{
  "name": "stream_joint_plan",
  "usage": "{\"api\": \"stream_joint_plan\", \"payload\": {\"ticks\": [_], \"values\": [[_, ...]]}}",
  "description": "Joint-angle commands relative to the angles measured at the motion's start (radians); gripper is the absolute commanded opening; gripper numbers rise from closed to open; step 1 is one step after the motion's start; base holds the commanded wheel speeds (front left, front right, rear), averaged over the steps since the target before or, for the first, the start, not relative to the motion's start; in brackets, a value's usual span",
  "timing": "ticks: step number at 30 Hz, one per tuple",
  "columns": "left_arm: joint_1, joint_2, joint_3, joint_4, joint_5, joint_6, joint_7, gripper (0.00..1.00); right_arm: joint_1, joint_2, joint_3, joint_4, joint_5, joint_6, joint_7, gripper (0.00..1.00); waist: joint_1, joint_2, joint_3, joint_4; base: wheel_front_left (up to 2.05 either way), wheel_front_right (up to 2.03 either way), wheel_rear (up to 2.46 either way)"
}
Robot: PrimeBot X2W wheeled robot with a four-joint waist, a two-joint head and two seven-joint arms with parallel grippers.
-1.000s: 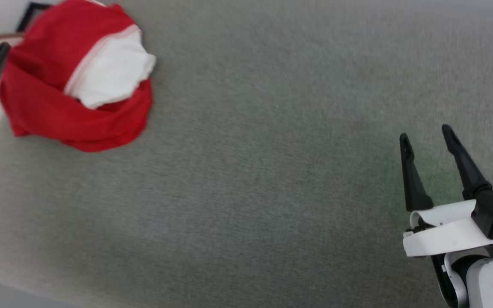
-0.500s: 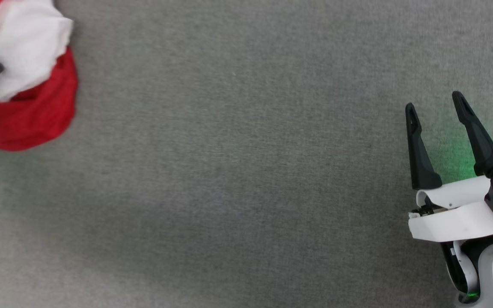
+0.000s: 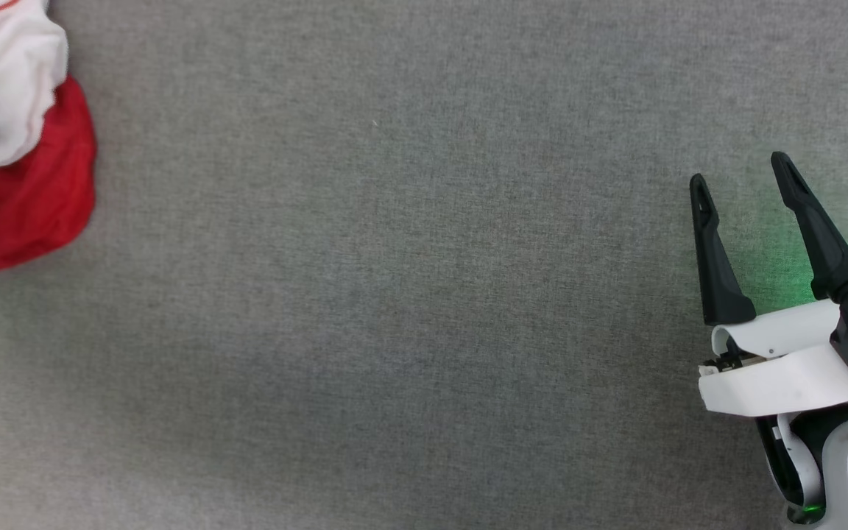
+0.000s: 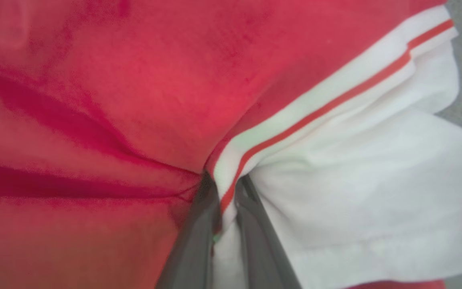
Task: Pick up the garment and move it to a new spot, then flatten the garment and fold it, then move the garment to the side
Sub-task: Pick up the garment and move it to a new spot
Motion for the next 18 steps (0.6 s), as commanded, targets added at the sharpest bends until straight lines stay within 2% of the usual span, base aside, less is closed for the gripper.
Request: {"api": "stream_joint_plan", "payload": {"ticks": [1,11,18], "values": [[0.014,-0.02,-0.009,0.02,0.008,-0.005,-0.006,0.0,0.006,-0.004,-0.001,0.0,0.006,0.0,0.001,1.0,0.0,-0.0001,-0.03,0.013,0.0,0.0,0.0],[-0.029,-0.028,-0.051,0.036,0.029,-0.009,-0.108,0.0,0.064,-0.009,-0.013,0.03,0.022,0.0,-0.003,1.0,0.0,-0.0001,-0.185,0.077,0.0,0.0,0.0],[-0.048,-0.03,-0.112,-0.025,0.026,-0.008,-0.163,0.0,0.107,0.001,-0.005,0.072,0.044,0.0,-0.013,1.0,0.0,-0.0001,-0.322,0.12,0.0,0.0,0.0]]}}
